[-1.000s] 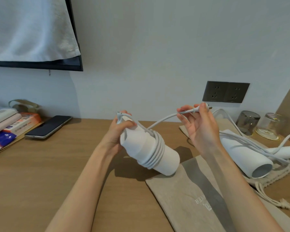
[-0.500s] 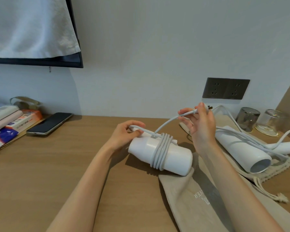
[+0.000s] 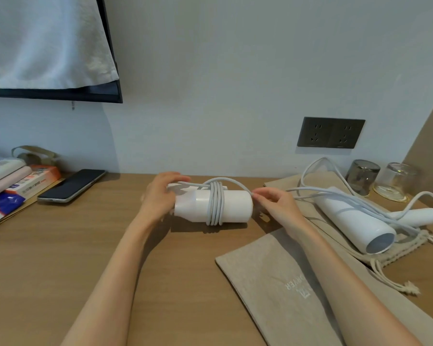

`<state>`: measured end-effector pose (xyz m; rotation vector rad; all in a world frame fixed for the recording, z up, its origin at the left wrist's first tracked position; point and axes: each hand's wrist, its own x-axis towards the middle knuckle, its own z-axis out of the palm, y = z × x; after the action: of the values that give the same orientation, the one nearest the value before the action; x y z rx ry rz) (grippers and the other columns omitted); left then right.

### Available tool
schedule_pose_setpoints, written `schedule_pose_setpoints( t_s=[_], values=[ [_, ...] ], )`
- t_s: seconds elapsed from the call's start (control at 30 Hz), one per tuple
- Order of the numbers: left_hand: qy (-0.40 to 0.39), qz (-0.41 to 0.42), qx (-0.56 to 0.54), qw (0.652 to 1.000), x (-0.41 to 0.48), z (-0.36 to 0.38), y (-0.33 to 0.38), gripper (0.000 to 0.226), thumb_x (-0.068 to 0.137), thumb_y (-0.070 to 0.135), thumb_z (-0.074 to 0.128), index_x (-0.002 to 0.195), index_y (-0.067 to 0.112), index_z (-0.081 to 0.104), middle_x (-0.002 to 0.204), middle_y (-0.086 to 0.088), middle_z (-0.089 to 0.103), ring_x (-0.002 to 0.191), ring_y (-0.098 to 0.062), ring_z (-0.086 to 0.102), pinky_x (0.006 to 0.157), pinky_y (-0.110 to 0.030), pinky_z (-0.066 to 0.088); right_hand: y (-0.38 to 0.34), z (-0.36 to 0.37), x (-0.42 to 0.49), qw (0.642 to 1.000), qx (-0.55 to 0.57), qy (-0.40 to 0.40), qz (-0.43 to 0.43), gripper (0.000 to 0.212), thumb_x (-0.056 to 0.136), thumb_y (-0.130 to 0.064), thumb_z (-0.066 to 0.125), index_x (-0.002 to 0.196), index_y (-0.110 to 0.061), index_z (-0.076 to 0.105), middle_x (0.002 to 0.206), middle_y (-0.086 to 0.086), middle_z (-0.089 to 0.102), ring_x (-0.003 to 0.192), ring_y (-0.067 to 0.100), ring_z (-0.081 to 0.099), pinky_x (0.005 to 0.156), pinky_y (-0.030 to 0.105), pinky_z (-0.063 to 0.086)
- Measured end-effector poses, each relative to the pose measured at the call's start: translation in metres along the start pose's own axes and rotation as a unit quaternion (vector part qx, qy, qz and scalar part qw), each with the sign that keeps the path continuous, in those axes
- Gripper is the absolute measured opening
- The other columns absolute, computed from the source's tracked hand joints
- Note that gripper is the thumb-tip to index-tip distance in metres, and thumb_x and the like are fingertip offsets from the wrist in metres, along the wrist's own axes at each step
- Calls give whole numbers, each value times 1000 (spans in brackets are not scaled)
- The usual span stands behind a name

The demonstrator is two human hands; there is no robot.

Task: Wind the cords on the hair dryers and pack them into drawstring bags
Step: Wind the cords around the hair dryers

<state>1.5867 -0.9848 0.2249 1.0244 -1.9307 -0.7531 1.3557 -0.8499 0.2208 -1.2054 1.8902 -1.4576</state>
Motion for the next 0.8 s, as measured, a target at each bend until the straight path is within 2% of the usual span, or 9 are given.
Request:
schedule_pose_setpoints(
  t_s=[0.03, 0.1, 0.2, 0.27, 0.3, 0.4, 0.5, 0.63, 0.8],
  values=[
    [1, 7, 39, 999, -1, -1, 5, 55, 82, -5, 42, 92, 43, 67, 115, 14, 59, 120, -8, 47, 115, -51, 14, 2, 1, 0, 999, -31, -8, -28, 12, 91, -21, 62, 100, -26, 69, 97, -11, 68, 93, 4, 61, 71, 12, 45],
    [-7, 14, 108, 994, -5, 2, 19, 48, 92, 7, 34, 102, 38, 69, 118, 18, 61, 124, -4, 43, 111, -54, -16, 6, 5, 1, 991, -106, -17, -77, 21, 93, -18, 59, 111, -24, 68, 104, -12, 66, 95, 1, 59, 72, 7, 42],
    [-116, 40, 168, 978, -12, 6, 33, 40, 94, 50, 36, 122, 37, 60, 132, 13, 55, 134, -8, 34, 109, -59, -19, 6, 9, 3, 977, -168, -24, -133, 31, 97, -15, 51, 123, -25, 63, 112, -15, 62, 102, -3, 54, 79, 5, 37],
    [-193, 64, 241, 949, -16, 7, 29, 85, 66, 82, 40, 138, 37, 40, 139, 12, 44, 137, -9, 26, 109, -62, -17, -2, 10, 2, 980, -121, -79, -134, 38, 99, -12, 44, 131, -29, 56, 118, -24, 55, 104, -17, 49, 83, -1, 36],
    [-212, 76, 275, 935, -16, 8, 23, 104, 56, 87, 40, 145, 35, 28, 145, 11, 36, 141, -11, 19, 109, -62, -16, -5, 11, 1, 980, -95, -114, -131, 41, 99, -11, 42, 134, -31, 52, 122, -27, 51, 108, -21, 45, 86, -1, 36],
    [-235, 92, 268, 930, -16, 6, 11, 120, 52, 86, 48, 151, 30, 7, 154, 4, 23, 144, -18, 9, 116, -52, 0, -11, 12, 0, 974, -50, -191, -111, 46, 95, -13, 42, 136, -33, 48, 131, -21, 51, 119, -10, 45, 96, 12, 39],
    [-232, 70, 165, 956, -17, 0, 10, 103, 69, 59, 72, 150, 34, 14, 143, -2, 30, 134, -20, 22, 111, -37, 20, -13, 12, -3, 970, -39, -220, -96, 53, 84, -29, 47, 137, -31, 42, 133, -13, 50, 119, -2, 48, 95, 18, 43],
    [-211, 96, 127, 964, -21, 2, 11, 94, 73, 43, 77, 148, 33, 21, 125, 3, 29, 117, -10, 23, 103, -25, 22, -11, 12, -5, 969, -76, -215, -91, 74, 76, -43, 72, 141, -33, 36, 135, -14, 46, 120, 2, 48, 94, 22, 48],
    [-184, 105, 108, 971, -16, 13, 7, 92, 71, 45, 78, 146, 34, 26, 119, 4, 26, 113, -8, 19, 104, -29, 24, -3, 19, -2, 968, -136, -147, -151, 85, 69, -31, 84, 141, -29, 37, 132, -13, 48, 118, 3, 48, 90, 26, 52]
  ],
)
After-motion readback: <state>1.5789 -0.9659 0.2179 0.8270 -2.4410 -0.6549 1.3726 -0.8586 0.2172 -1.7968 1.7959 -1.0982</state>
